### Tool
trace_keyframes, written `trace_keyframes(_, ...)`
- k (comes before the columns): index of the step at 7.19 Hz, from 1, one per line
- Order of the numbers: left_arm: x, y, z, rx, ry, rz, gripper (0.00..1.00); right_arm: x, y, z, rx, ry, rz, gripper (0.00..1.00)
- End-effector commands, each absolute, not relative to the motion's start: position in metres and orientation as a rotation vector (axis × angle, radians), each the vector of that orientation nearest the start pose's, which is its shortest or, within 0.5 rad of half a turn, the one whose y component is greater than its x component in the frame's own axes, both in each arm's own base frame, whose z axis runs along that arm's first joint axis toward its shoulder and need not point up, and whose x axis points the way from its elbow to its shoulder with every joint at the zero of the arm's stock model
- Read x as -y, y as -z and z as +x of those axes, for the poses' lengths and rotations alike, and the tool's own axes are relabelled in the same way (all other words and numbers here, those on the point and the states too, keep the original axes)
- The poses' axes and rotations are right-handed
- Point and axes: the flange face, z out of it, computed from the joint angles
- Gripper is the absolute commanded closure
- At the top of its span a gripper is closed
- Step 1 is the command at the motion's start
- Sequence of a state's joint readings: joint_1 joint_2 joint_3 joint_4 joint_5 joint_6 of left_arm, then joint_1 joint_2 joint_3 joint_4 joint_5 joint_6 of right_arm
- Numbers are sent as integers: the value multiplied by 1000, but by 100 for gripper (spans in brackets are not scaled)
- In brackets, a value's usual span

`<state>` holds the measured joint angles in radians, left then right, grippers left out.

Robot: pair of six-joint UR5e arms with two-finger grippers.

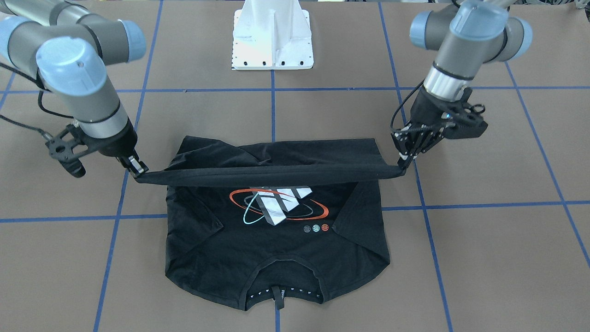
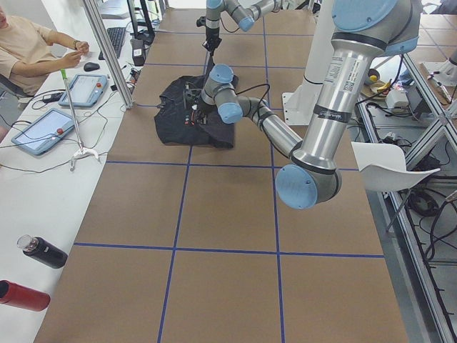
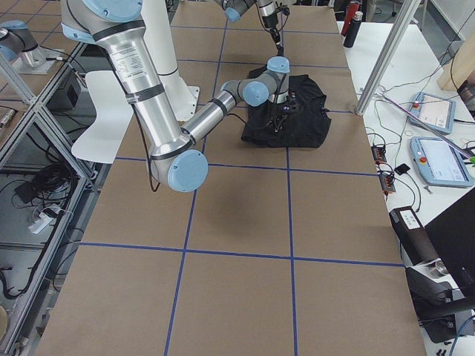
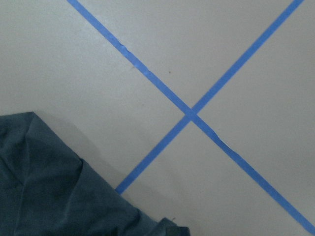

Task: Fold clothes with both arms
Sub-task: 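Lift the hem with both grippers and fold it toward the collar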

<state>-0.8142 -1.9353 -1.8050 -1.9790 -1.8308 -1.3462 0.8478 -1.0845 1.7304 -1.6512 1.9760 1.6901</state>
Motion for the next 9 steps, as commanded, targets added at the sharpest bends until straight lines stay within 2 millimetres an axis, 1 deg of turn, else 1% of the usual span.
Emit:
trace_keyframes(1, 576, -312, 340, -950, 411, 339, 100, 596, -329, -366, 641, -800, -160, 100)
trace_keyframes(2, 581, -314, 336, -955, 404, 358, 100, 603, -323, -362, 647, -806, -155, 100)
trace_keyframes(3, 581, -314, 336, -955, 404, 356, 100, 606, -318, -359, 655, -804, -152, 100)
trace_keyframes(4, 580, -311, 334, -960, 404, 356, 100, 606, -312, -356, 663, -804, -150, 100)
trace_keyframes(5, 578, -299, 324, -973, 410, 372, 100, 605, -302, -343, 684, -812, -148, 100)
trace_keyframes(6, 575, -288, 314, -991, 411, 373, 100, 605, -298, -331, 706, -816, -167, 100)
trace_keyframes(7, 567, -276, 307, -977, 413, 363, 100, 601, -292, -327, 691, -823, -174, 100)
trace_keyframes(8, 570, -284, 309, -955, 414, 357, 100, 602, -298, -329, 676, -824, -171, 100)
trace_keyframes(9, 575, -292, 315, -943, 414, 346, 100, 606, -305, -337, 659, -823, -179, 100)
